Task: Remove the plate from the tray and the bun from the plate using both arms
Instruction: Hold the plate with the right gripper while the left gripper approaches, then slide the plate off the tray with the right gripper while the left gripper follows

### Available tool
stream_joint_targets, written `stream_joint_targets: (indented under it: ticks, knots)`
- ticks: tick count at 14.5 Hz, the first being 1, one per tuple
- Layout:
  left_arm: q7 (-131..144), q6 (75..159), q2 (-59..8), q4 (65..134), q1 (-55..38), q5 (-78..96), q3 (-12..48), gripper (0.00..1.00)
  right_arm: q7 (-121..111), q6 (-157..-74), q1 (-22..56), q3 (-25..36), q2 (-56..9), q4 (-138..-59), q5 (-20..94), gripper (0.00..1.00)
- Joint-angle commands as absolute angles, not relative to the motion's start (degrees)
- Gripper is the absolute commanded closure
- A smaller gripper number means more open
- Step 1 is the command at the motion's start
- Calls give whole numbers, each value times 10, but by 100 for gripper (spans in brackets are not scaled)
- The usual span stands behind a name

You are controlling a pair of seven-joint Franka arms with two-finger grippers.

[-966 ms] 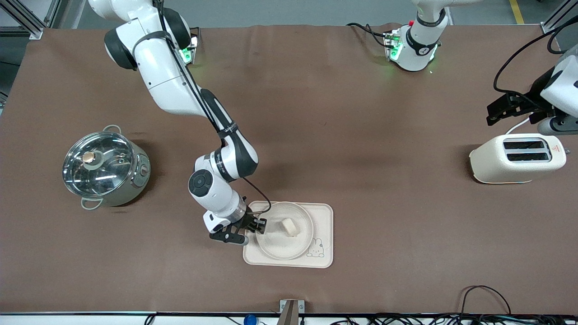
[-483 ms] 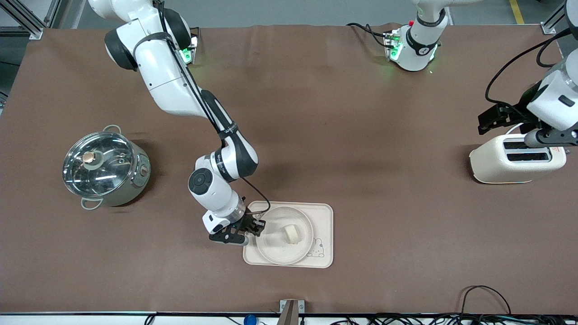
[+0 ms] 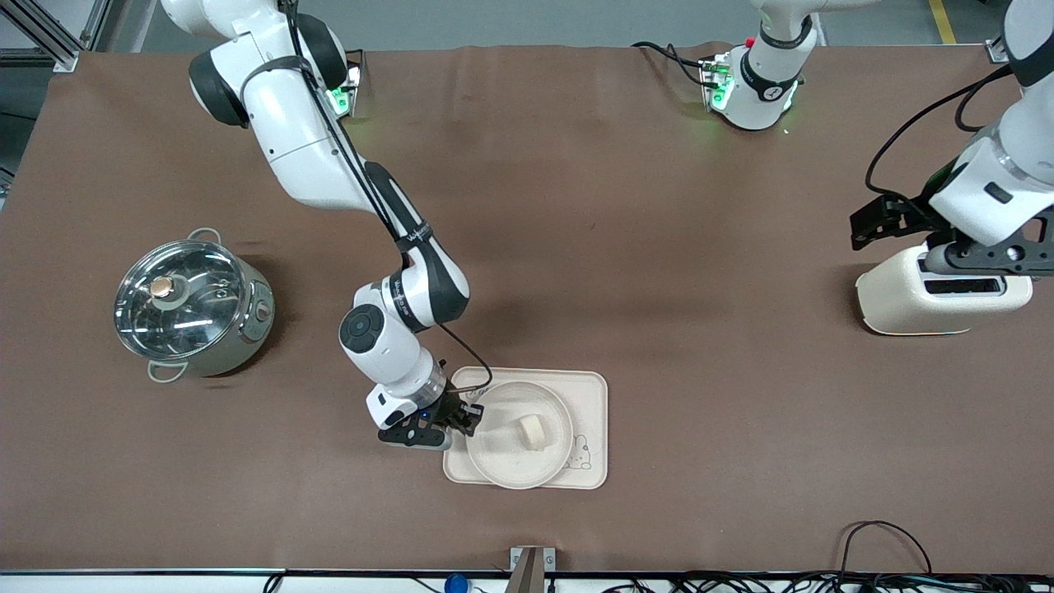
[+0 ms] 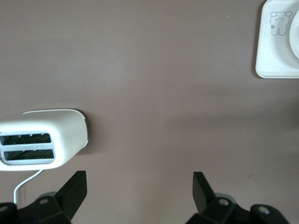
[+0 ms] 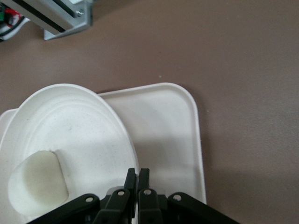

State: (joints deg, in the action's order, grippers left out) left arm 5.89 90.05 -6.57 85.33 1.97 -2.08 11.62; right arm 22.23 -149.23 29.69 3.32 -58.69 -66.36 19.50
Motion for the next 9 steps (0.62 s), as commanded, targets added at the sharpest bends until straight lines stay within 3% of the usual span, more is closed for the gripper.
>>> stream_joint_targets:
  ticks: [1, 3, 6, 9]
  knots:
    - [63, 924, -98, 834, 10, -21, 133, 0, 235, -1485, 306, 31, -535, -699, 198, 100]
    - [69, 943, -116, 834, 1, -21, 144, 0, 243, -1501, 318, 31, -504, -750, 199, 100]
    - [135, 961, -136, 835, -33, -21, 144, 0, 254, -1647, 325, 10, -438, -902, 209, 100]
    - [211, 968, -163, 835, -78, -22, 144, 0, 258, -1706, 329, -16, -359, -1039, 242, 100]
